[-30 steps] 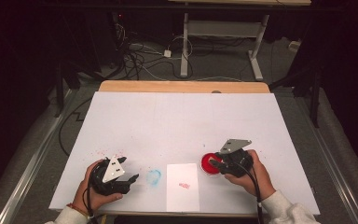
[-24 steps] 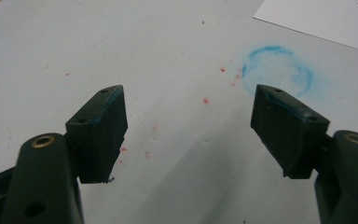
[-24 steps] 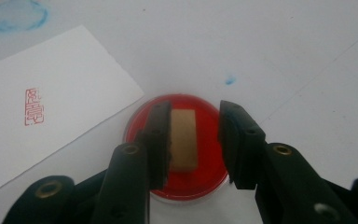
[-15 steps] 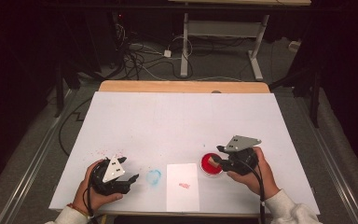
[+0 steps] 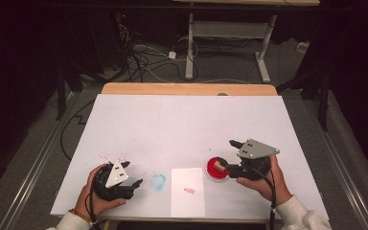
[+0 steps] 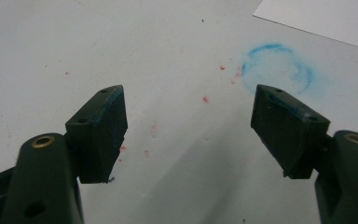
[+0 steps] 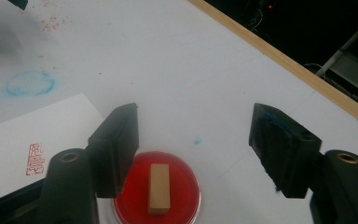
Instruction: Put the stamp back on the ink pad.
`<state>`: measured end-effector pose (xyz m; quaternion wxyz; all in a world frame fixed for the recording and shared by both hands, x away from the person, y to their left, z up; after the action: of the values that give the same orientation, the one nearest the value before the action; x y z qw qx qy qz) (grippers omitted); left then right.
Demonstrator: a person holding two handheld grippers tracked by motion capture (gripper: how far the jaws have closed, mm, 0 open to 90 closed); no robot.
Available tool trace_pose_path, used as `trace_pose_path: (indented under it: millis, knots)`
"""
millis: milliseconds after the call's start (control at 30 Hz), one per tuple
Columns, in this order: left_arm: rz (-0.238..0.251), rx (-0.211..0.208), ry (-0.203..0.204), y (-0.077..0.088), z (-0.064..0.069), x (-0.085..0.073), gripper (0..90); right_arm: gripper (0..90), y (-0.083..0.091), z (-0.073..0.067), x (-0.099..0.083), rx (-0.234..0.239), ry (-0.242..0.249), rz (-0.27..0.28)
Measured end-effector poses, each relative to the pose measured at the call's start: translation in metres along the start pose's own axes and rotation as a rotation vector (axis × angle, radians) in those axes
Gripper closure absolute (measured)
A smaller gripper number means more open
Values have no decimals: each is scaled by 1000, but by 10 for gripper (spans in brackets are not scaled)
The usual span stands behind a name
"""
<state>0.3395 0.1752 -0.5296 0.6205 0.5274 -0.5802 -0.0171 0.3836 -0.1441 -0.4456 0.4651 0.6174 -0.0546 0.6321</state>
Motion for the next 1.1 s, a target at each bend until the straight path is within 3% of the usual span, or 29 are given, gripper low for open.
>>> trace_pose_path:
  millis: [133, 367, 800, 1100]
  knots:
    - [-1, -1, -1, 0, 0, 0, 262, 227, 3, 0, 2, -21, -5, 19]
    - [-1, 0, -1, 0, 0, 0, 262, 187, 9, 3, 2, -27, -9, 43]
    - [-4, 1, 1, 0, 1, 0, 262, 206, 20, 8, -6, -81, 30, 34]
    - [-5, 1, 0, 0, 1, 0, 262, 209, 27, 10, -13, -92, 37, 35]
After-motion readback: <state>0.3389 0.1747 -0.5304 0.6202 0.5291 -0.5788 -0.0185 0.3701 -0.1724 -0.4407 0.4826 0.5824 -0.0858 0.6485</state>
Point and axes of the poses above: each handheld gripper's, and its own axes: y roughly backward along the jaws, x roughly out of its top, z roughly to its right, the point moved 9 cm from there along -y, roughly forward along the jaws, and after that the axes turned 1 degree about -y, right-handed, at the moved point
